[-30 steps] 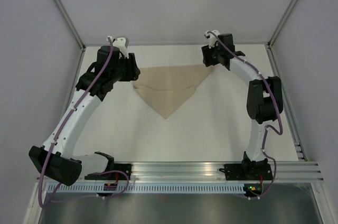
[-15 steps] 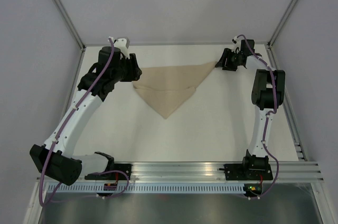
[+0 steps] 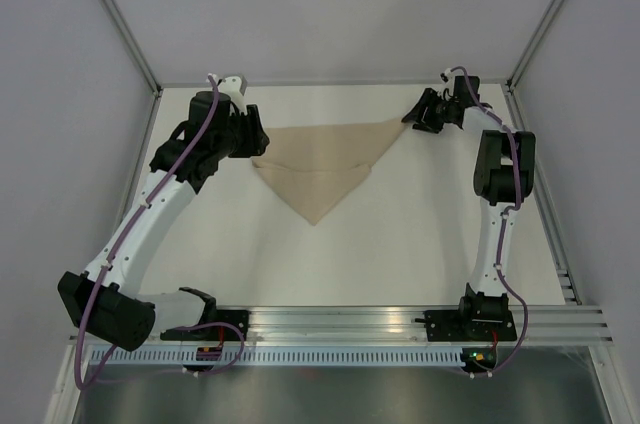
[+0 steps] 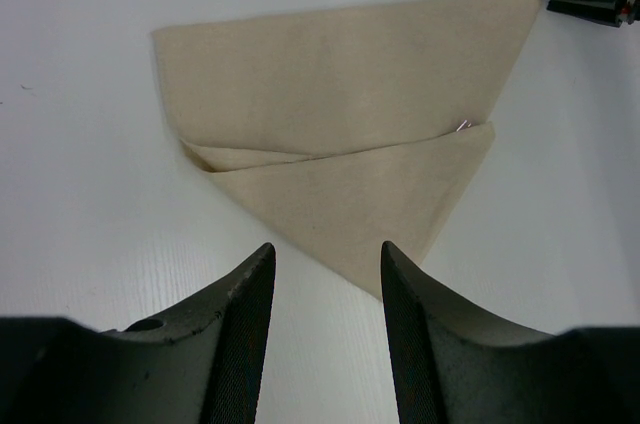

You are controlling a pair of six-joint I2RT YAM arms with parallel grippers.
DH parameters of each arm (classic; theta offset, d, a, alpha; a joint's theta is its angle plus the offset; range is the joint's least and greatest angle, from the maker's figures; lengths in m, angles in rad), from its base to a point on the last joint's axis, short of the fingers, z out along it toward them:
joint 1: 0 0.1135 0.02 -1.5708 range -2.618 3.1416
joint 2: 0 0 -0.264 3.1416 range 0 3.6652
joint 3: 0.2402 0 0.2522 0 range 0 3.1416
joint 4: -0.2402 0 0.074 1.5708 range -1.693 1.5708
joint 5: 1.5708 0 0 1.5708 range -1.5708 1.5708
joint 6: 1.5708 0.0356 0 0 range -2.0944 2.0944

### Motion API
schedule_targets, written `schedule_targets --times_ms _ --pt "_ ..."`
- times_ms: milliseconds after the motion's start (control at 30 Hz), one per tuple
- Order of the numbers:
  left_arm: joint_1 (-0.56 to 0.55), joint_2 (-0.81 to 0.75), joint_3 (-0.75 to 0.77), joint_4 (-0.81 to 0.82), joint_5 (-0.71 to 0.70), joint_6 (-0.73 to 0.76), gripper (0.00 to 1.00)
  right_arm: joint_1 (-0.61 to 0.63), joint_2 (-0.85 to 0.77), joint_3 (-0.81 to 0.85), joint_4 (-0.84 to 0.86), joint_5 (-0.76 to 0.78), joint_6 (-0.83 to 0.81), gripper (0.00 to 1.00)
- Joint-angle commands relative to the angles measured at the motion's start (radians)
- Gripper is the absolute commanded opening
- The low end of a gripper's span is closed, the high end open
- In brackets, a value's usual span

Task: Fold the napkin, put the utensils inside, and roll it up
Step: Fold the napkin at the center of the board.

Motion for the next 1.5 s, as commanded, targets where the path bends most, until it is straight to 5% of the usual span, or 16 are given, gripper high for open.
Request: schedule_targets --times_ms 0,800,1467 --pt "0.002 -0.02 -0.001 0.011 0.012 -0.107 0.52 0.002 0.026 0.038 0.012 -0.001 0.085 0.56" --pt "0.002 -0.023 -0.025 0.014 0.012 -0.108 0.51 0.043 -0.049 0.0 0.176 -0.032 0.096 0.01" --pt "0.002 -0.018 -0.049 0.04 0.037 -0.127 0.51 0.258 -0.459 -0.35 0.147 -0.02 -0.427 0.0"
